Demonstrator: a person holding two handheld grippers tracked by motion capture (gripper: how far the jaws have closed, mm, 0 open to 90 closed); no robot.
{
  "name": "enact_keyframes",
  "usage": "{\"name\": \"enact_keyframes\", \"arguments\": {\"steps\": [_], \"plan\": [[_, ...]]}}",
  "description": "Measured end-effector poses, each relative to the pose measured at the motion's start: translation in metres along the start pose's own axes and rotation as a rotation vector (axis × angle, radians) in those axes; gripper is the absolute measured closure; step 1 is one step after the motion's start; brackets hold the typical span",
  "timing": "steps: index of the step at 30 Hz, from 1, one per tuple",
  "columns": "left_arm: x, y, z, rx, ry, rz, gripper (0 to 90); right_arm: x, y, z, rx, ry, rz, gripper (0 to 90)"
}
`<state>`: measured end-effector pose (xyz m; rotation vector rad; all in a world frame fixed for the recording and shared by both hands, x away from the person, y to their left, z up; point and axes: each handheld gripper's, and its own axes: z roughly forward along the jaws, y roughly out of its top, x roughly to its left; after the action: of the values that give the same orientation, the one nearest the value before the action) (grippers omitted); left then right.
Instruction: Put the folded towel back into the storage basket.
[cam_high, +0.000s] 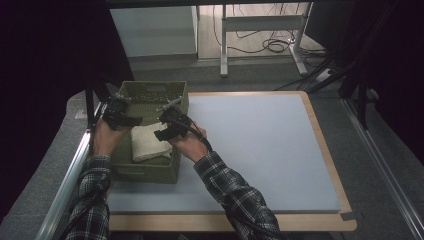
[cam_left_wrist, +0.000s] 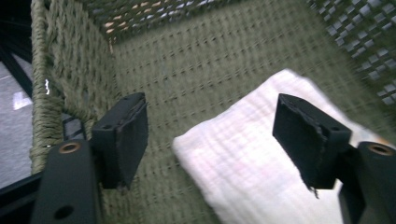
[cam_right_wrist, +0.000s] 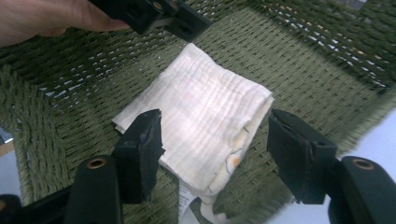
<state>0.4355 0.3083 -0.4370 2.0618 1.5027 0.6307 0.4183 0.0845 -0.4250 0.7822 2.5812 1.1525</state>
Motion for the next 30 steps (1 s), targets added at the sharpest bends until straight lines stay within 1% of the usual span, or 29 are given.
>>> {"name": "enact_keyframes", "arguments": {"steps": [1,2,4,7,9,11,14,22,25,26,30], "plan": [[-0.001,0.000,-0.002,-0.010,-0.008,-0.004,23.9,-0.002,-0.001,-0.002,-0.006,0.004,-0.004,31.5],[-0.002,0.000,-0.004,-0.019,-0.016,-0.008,22.5,-0.003,-0.002,-0.005,-0.010,-0.001,-0.005,29.1],[-0.006,0.001,-0.008,-0.046,-0.035,-0.019,20.4,-0.006,-0.005,-0.011,-0.031,-0.014,-0.011,27.3],[-0.011,0.001,-0.012,-0.073,-0.062,-0.026,17.8,-0.012,-0.010,-0.021,-0.050,-0.012,-0.001,25.1],[-0.016,0.002,-0.015,-0.085,-0.064,-0.020,14.1,-0.015,-0.014,-0.026,-0.062,-0.015,0.004,24.4],[-0.020,0.002,-0.017,-0.098,-0.073,-0.016,11.7,-0.019,-0.017,-0.032,-0.072,-0.009,0.010,22.6],[-0.027,0.002,-0.021,-0.117,-0.096,-0.012,9.3,-0.023,-0.021,-0.039,-0.074,-0.011,0.010,21.2],[-0.045,-0.001,-0.030,-0.143,-0.148,-0.002,4.0,-0.035,-0.036,-0.058,-0.100,-0.009,0.009,16.2],[-0.054,-0.002,-0.034,-0.153,-0.164,0.010,3.4,-0.040,-0.044,-0.066,-0.102,-0.014,0.001,14.5],[-0.057,-0.003,-0.036,-0.155,-0.163,0.013,3.2,-0.041,-0.047,-0.068,-0.102,-0.019,-0.001,14.1],[-0.067,-0.006,-0.041,-0.169,-0.182,0.016,2.6,-0.048,-0.057,-0.077,-0.110,-0.023,0.006,13.1]]}}
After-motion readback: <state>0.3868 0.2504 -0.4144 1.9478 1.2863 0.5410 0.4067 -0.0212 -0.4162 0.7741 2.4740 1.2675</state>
